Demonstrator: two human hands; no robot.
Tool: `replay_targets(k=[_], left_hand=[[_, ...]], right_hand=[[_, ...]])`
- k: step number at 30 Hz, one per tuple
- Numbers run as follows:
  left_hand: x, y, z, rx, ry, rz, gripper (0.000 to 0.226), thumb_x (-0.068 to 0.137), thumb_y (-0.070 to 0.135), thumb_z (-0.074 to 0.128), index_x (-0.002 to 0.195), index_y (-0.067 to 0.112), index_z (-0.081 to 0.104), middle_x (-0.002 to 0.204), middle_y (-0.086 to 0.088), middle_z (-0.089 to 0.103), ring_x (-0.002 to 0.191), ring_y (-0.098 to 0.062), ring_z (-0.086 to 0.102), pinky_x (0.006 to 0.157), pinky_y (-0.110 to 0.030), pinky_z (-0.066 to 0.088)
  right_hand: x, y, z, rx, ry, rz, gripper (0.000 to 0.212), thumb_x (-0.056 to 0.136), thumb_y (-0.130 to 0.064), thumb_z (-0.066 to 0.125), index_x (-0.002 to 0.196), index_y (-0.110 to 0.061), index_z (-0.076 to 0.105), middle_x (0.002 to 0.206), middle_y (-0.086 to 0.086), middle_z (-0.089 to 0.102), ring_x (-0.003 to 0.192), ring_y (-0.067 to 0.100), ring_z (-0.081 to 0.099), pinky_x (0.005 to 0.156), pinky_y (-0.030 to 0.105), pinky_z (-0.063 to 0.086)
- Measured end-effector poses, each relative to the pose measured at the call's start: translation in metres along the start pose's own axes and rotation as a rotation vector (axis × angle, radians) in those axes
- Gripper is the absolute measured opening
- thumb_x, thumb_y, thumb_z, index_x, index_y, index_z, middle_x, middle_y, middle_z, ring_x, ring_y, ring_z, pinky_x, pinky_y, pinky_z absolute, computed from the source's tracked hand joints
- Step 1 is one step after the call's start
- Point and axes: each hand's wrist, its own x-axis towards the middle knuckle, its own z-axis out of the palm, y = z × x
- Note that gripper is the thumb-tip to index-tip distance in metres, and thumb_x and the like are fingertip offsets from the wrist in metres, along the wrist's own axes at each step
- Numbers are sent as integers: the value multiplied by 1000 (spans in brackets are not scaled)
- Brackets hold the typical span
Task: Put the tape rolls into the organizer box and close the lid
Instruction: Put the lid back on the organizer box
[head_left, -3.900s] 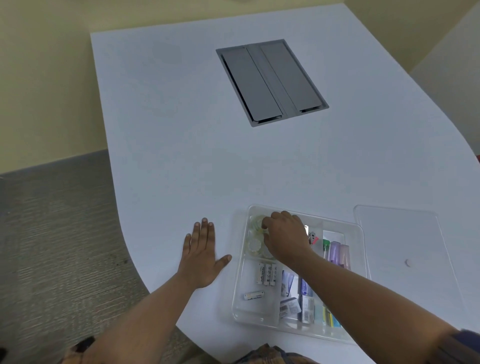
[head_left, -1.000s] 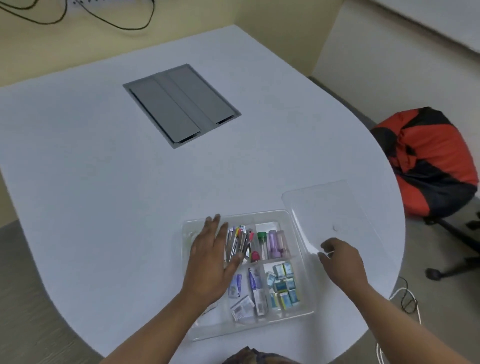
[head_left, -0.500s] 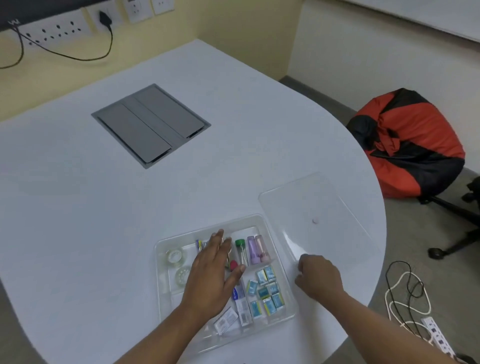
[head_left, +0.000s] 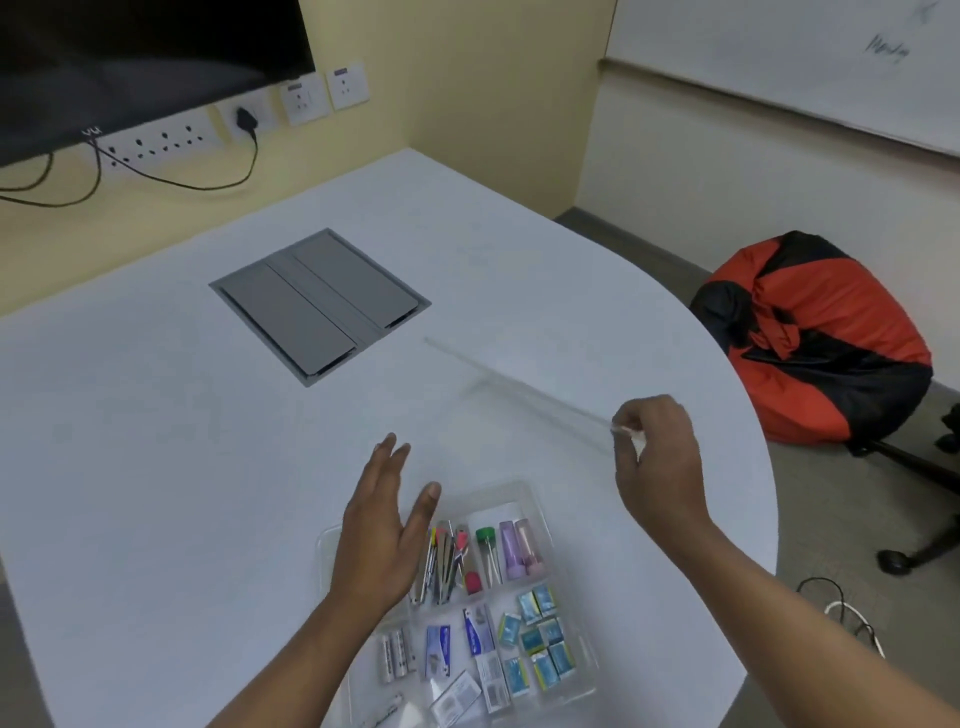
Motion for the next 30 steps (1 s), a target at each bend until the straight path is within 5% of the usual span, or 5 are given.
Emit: replay_targets(k=[6, 16, 21, 26, 30], left_hand=[[9, -14, -42, -121, 190, -72, 60, 92, 50, 45, 145, 32, 26, 153, 13, 25, 139, -3, 23, 114, -34, 24], [-28, -46, -67, -528, 264, -323, 40, 89, 46, 49, 128, 36, 48, 125, 10, 62, 117, 4, 52, 96, -21, 37], [-32, -57, -73, -616, 319, -368, 19, 99, 28, 47, 98, 26, 65, 71, 4, 62, 74, -17, 66, 76, -29, 53], [-39, -66, -66, -706, 398, -497, 24, 101, 20, 43, 96, 20, 67, 62, 1, 50, 55, -12, 52, 65, -37, 55], [-54, -71, -52, -651, 329, -520, 24, 100, 18, 44, 116, 22, 62, 71, -4, 53, 65, -15, 56, 68, -31, 56]], right_hand=[[32, -60, -15, 335, -17, 19, 23, 88, -3, 63, 99, -24, 63, 101, -19, 65, 93, -4, 60, 53, 9, 41], [31, -102, -12, 846, -114, 199, 26, 89, 0, 63, 97, -24, 69, 93, 0, 75, 90, 20, 71, 78, 24, 56], [38, -98, 7, 816, -99, 209, 24, 90, -8, 65, 109, -23, 66, 108, -2, 72, 104, 15, 67, 83, 25, 56], [0, -60, 43, 594, -314, 448, 35, 93, -28, 61, 128, -29, 55, 125, 3, 65, 94, 14, 69, 85, 40, 56], [-48, -38, 53, 595, -366, 552, 54, 99, -14, 51, 147, -28, 32, 145, -5, 45, 107, 11, 63, 72, 22, 57]])
